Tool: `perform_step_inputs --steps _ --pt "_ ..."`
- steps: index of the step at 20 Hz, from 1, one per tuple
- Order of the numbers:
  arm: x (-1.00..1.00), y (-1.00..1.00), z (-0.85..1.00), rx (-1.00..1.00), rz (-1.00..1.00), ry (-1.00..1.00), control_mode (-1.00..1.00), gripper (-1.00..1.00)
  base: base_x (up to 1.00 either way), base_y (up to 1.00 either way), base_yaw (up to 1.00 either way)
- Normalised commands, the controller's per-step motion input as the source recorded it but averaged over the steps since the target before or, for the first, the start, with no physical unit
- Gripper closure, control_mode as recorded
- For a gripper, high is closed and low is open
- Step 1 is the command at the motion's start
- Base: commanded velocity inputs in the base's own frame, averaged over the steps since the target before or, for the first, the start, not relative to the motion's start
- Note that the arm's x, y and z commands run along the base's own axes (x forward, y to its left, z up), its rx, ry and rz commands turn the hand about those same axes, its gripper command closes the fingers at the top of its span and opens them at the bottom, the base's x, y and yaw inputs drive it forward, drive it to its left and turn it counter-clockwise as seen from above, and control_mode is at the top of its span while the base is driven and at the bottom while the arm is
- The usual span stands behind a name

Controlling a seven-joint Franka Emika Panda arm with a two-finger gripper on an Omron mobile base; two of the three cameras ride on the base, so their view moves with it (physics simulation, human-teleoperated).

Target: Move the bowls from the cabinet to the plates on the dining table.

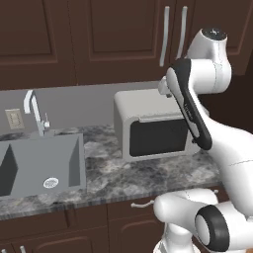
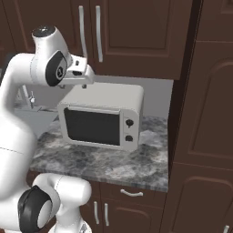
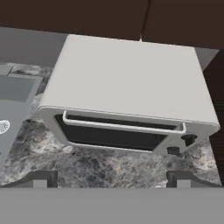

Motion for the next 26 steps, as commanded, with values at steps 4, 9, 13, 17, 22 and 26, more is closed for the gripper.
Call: perform_step_inputs --steps 4,9,13,17,22,26 --pt "-0.10 -0.11 0.51 0.00 -0.01 -0.11 -1.00 -1.00 0.00 0.00 0.00" --pt "-0.09 -0.09 0.44 0.00 0.00 -0.09 -1.00 -1.00 0.00 0.00 0.00" --pt "0.03 -0.12 0.24 0.00 -0.03 -0.03 -1.00 -1.00 0.00 0.00 0.00" --pt "0.14 -0.10 0.11 -0.01 -0.04 -0.04 -1.00 -1.00 0.00 0.00 0.00" --pt "0.21 -0.06 0.07 -0.04 -0.03 -0.10 -1.00 -1.00 0.00 0.00 0.00" --pt "0.24 0.00 0.11 -0.04 0.00 -0.15 -1.00 -1.00 0.00 0.00 0.00"
